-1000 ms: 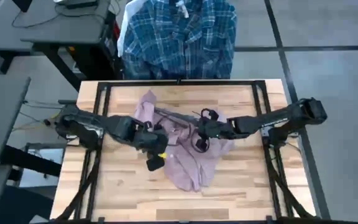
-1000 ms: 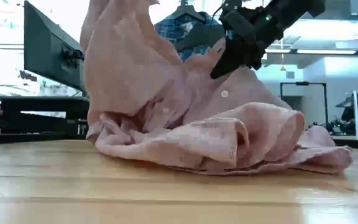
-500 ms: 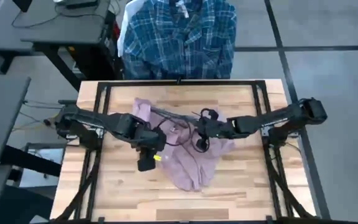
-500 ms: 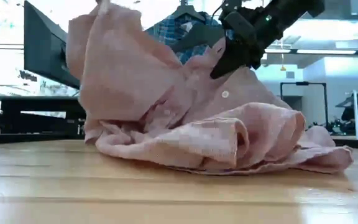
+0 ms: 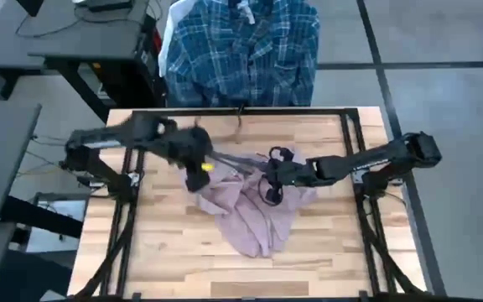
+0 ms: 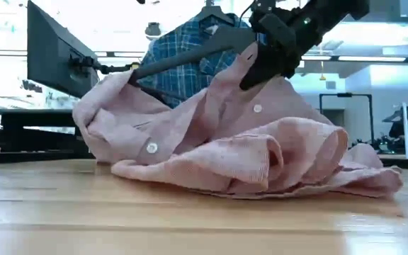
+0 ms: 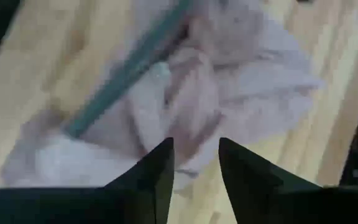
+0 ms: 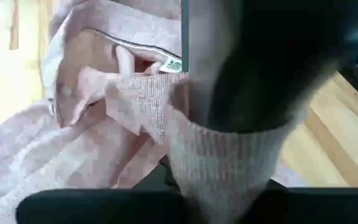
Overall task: Hang clothes
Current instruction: Hang the pink polo shirt on the hanger rack
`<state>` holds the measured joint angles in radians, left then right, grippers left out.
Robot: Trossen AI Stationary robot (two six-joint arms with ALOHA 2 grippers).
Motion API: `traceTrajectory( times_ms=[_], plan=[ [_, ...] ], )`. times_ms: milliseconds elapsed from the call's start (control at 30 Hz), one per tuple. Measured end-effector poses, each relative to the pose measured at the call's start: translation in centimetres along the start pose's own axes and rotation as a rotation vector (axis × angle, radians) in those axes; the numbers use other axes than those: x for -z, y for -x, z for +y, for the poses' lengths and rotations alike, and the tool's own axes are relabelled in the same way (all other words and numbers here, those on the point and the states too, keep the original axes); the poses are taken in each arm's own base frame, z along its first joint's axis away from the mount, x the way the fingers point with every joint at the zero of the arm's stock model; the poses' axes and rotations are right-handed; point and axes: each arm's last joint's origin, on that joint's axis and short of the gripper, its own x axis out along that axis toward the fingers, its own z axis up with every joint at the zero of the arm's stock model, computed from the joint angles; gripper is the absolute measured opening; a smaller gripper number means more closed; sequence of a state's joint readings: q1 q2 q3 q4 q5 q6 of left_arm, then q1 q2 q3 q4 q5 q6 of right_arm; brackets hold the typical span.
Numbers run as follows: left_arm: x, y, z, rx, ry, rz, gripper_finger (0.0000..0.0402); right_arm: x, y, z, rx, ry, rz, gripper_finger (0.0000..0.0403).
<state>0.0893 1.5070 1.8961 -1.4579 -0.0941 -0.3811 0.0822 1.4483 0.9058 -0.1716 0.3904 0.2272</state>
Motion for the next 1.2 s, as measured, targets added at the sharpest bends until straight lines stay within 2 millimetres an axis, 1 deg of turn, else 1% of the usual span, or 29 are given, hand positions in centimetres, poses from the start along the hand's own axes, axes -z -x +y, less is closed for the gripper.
traceTrajectory(
  times_ms=[100, 167, 233, 300, 367, 433, 500, 567, 600, 667, 767, 833, 900, 1100, 1167, 1200],
  plan=[
    [-1.1, -0.2, 3.2, -0.04, -0.012, -0.009, 0.0111, 0.0, 0.0, 0.0, 0.001, 0.002, 0.003, 0.0019],
    [-2.2, -0.9, 5.3, -0.051, -0.046, -0.023, 0.0111, 0.0, 0.0, 0.0, 0.001, 0.001, 0.003, 0.0019],
    [-3.6, -2.0, 7.5, -0.014, -0.064, -0.041, 0.0111, 0.0, 0.0, 0.0, 0.001, 0.003, 0.004, 0.0019],
    [-5.0, -4.0, 9.5, 0.056, -0.079, -0.034, 0.0111, 0.1, 0.0, 0.1, -0.004, 0.018, 0.004, 0.0018],
    [-6.1, -6.7, 11.3, 0.129, -0.108, -0.001, 0.0111, 0.1, 0.1, 0.4, -0.012, 0.052, 0.006, 0.0018],
    [-6.9, -9.6, 12.6, 0.199, -0.157, 0.048, 0.0111, 0.2, 0.3, 0.6, -0.02, 0.078, 0.007, 0.0018],
    [-7.3, -12.5, 13.3, 0.273, -0.22, 0.1, 0.0111, 0.3, 0.4, 1.0, -0.033, 0.085, 0.006, 0.0018],
    [-7.6, -15.4, 13.5, 0.353, -0.248, 0.134, 0.0111, 0.4, 0.5, 1.3, -0.043, 0.088, 0.006, 0.0018],
    [-7.8, -16.4, 13.6, 0.399, -0.242, 0.126, 0.0111, 0.4, 0.6, 1.5, -0.05, 0.093, 0.006, 0.0018],
    [-8.1, -17.5, 13.7, 0.466, -0.253, 0.105, 0.0111, 0.5, 0.8, 1.9, -0.061, 0.099, 0.006, 0.0018],
    [-8.4, -18.9, 13.4, 0.506, -0.273, 0.094, 0.0108, 0.7, 1.0, 2.2, -0.071, 0.108, 0.006, 0.0018],
    [-8.2, -20.5, 12.7, 0.57, -0.276, 0.127, 0.0108, 0.7, 1.0, 2.2, -0.073, 0.109, 0.008, 0.0018],
    [-8.0, -21.7, 11.6, 0.626, -0.297, 0.155, 0.0108, 0.7, 0.9, 2.2, -0.071, 0.109, 0.008, 0.0018],
    [-7.6, -23.1, 8.5, 0.672, -0.389, 0.206, 0.0107, 0.7, 0.8, 2.0, -0.081, 0.106, 0.019, 0.0018],
    [-7.6, -23.3, 7.7, 0.633, -0.425, 0.208, 0.0107, 0.7, 0.8, 2.0, -0.081, 0.108, 0.022, 0.0018],
    [-7.8, -23.3, 7.5, 0.578, -0.44, 0.2, 0.0107, 0.7, 0.8, 2.0, -0.081, 0.108, 0.021, 0.0018]
  ],
)
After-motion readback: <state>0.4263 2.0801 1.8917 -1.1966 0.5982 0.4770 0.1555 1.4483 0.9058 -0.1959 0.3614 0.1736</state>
